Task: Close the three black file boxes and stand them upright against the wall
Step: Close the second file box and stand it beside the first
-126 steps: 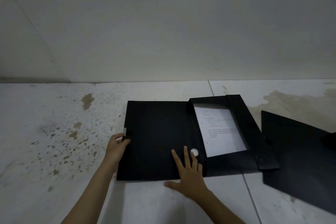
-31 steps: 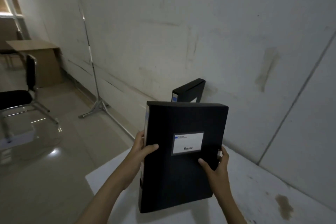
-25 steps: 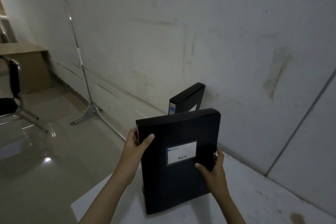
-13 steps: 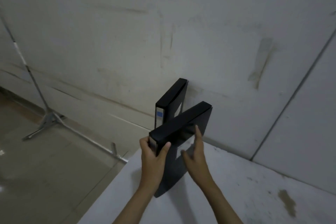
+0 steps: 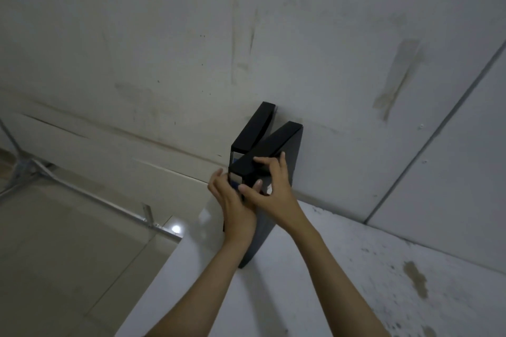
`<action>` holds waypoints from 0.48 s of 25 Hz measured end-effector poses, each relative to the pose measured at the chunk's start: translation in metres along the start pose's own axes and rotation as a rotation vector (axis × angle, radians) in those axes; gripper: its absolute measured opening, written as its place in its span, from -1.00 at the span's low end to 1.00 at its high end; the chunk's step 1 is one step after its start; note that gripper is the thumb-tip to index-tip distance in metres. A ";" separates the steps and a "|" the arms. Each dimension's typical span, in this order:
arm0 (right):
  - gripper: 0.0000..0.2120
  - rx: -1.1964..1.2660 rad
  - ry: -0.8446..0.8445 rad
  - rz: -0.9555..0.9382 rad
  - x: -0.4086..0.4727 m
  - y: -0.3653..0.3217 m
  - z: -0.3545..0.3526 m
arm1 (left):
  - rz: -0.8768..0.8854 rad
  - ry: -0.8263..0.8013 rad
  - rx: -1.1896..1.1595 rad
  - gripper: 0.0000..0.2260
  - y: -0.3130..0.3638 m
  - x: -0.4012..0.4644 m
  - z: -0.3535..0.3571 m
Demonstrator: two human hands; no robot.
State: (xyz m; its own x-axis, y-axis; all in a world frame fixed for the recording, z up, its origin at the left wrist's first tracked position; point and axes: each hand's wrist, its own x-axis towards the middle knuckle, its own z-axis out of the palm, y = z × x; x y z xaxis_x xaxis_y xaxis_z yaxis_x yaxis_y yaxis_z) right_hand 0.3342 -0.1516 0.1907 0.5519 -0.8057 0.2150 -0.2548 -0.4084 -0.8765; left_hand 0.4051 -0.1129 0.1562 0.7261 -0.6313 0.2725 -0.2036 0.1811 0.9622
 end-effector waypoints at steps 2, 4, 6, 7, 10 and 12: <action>-0.55 -0.019 0.026 0.000 0.009 0.003 -0.001 | -0.045 -0.059 0.005 -0.30 -0.004 0.012 0.002; -0.56 -0.028 0.104 -0.014 0.018 0.008 -0.002 | -0.183 -0.161 -0.020 -0.10 -0.010 0.025 0.003; -0.55 -0.008 0.141 -0.023 0.023 0.012 -0.001 | -0.262 -0.263 0.025 0.00 -0.015 0.036 0.005; -0.53 0.005 0.145 -0.022 0.026 0.014 -0.001 | -0.274 -0.295 0.055 0.00 -0.018 0.040 0.007; -0.53 0.027 0.167 -0.014 0.036 0.021 -0.003 | -0.295 -0.303 0.065 -0.01 -0.025 0.045 0.011; -0.54 0.022 0.185 -0.016 0.045 0.026 -0.007 | -0.276 -0.281 0.053 0.01 -0.030 0.045 0.014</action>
State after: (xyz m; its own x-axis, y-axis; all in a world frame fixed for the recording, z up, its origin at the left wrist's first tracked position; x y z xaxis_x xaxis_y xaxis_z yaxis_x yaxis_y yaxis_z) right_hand 0.3468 -0.2009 0.1805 0.3995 -0.8653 0.3029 -0.2290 -0.4141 -0.8810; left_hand 0.4345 -0.1567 0.1397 0.5516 -0.8340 -0.0137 -0.0649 -0.0593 0.9961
